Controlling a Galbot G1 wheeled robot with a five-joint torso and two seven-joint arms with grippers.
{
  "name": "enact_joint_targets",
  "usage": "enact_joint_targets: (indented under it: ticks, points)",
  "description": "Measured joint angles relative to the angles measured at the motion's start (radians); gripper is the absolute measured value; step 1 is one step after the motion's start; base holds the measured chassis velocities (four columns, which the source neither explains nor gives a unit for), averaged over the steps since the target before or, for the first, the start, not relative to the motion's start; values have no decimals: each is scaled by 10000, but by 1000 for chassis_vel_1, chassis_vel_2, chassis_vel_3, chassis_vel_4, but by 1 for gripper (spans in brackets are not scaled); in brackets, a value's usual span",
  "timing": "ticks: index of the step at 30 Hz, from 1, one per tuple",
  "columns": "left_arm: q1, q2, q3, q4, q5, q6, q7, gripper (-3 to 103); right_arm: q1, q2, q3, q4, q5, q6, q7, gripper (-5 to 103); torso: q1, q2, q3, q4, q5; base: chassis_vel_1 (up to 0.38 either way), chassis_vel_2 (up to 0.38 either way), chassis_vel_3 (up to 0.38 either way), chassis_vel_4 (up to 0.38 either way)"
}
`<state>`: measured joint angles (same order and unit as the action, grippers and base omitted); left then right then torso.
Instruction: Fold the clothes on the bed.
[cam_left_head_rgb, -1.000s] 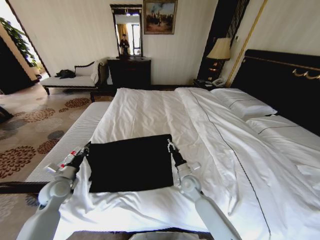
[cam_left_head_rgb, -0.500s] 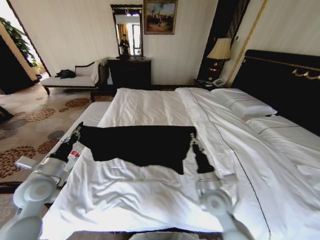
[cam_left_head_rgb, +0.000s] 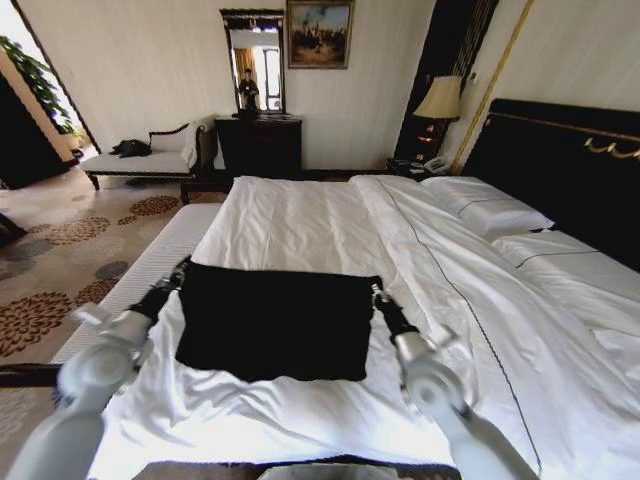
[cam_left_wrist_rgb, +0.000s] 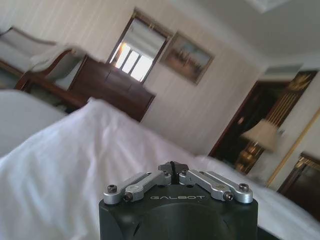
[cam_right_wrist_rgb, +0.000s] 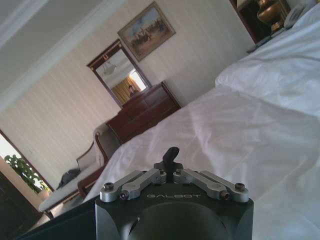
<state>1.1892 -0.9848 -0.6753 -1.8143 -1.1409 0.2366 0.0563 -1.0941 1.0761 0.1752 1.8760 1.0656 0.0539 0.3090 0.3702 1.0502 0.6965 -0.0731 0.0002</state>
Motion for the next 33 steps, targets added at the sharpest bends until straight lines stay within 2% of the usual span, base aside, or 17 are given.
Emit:
enact_joint_targets:
  ticks: [1,4,6,8,10,12,13,15,17,20,28,33]
  points:
    - [0,0,0,0,0,0,0,2,0,0,0,0,0,0,0,1,0,0,0,0,0,0,0,0,0]
    - [-1505,-272,1395,2083,376,-238,10,2,1899,807,-1107,-2828,-232,476,-727,1,5,-2,3,0,-4,0,0,0,0]
    - [-1660,-305,1512,2279,397,-268,19,2,2059,907,-1188,-3100,-263,531,-813,1,5,-2,2,-1,-4,0,0,0,0]
    - [-2533,-535,2094,3461,507,-511,265,2,2929,1435,-1490,-4519,-467,899,-1409,1,5,-3,1,0,-3,0,0,0,0]
    - [-2936,-660,2250,4085,497,-737,533,2,3208,1644,-1525,-5064,-534,1099,-1749,1,2,-1,0,-1,-2,0,0,0,0]
    - [-2979,-676,2261,4165,489,-778,575,2,3232,1669,-1522,-5122,-538,1136,-1803,1,2,-1,-1,-2,-2,0,0,0,0]
    - [-3079,-721,2283,4397,444,-922,742,2,3291,1744,-1490,-5302,-546,1285,-1987,1,0,-1,-1,-3,-2,0,0,0,0]
    - [-3029,-782,2188,4833,209,-1406,1516,2,3212,1856,-1310,-5390,-482,1643,-2398,1,1,0,-2,-3,-3,0,0,0,0]
    - [-2992,-782,2157,4849,178,-1446,1608,2,3160,1857,-1286,-5346,-453,1678,-2442,1,1,0,-2,-3,-3,0,0,0,0]
    - [-2200,-734,1655,4614,-162,-1652,2492,2,2422,1805,-1080,-4645,-207,1799,-2600,1,-1,0,-3,-1,-5,0,0,0,0]
    - [-814,-545,841,3591,-728,-1777,3402,2,961,1814,-723,-3724,-297,1922,-2665,1,-5,4,-6,-2,0,0,0,0,0]
    - [54,-494,552,3224,-556,-1803,3965,2,210,1903,-555,-3075,-384,1984,-2671,1,-5,4,-6,-2,-1,0,0,0,0]
